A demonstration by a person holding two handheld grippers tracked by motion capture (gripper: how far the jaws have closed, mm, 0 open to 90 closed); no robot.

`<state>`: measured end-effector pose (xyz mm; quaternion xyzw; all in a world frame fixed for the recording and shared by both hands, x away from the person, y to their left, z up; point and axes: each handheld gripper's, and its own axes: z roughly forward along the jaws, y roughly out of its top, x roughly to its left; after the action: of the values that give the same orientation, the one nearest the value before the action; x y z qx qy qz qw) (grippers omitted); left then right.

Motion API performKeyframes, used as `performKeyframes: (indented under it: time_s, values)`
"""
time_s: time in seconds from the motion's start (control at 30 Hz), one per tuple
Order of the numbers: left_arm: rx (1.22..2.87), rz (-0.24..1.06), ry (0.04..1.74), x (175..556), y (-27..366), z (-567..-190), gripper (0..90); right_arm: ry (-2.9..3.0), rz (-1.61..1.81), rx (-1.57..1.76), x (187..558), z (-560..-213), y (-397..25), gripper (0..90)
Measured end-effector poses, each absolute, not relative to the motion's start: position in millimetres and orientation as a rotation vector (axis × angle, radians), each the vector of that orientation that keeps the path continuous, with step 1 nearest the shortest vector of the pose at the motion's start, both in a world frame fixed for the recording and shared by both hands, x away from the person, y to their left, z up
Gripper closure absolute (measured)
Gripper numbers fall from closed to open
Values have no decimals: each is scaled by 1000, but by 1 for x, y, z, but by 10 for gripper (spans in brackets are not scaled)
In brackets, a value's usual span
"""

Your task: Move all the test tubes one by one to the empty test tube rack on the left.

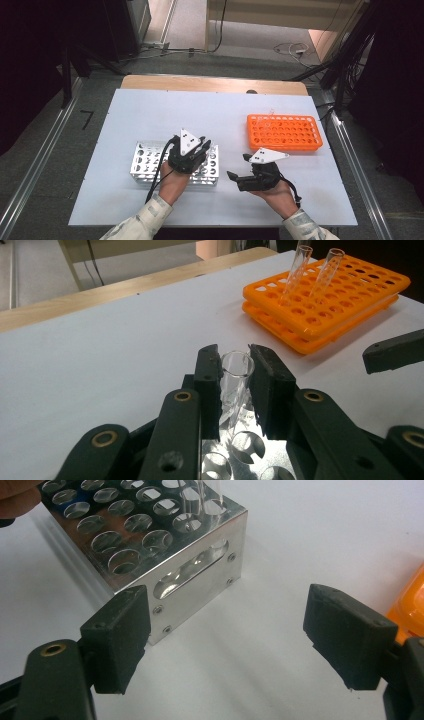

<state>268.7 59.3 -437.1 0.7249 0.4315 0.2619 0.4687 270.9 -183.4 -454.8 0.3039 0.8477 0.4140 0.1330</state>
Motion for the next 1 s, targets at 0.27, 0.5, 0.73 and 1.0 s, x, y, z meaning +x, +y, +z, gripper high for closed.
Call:
performKeyframes:
  time_s: [0.27, 0.5, 0.73, 1.0]
  values:
    - [1763, 611, 1064, 268, 61, -436, 701, 2456, 1201, 886, 271, -454, -184, 176]
    - [1710, 550, 1074, 265, 66, -432, 478, 2406, 1203, 929, 274, -453, -190, 196]
    - [1667, 505, 1122, 261, 74, -430, 219, 2302, 1197, 1025, 284, -450, -206, 214]
    - [1671, 523, 1135, 257, 83, -433, 142, 2203, 1168, 1111, 298, -449, -224, 224]
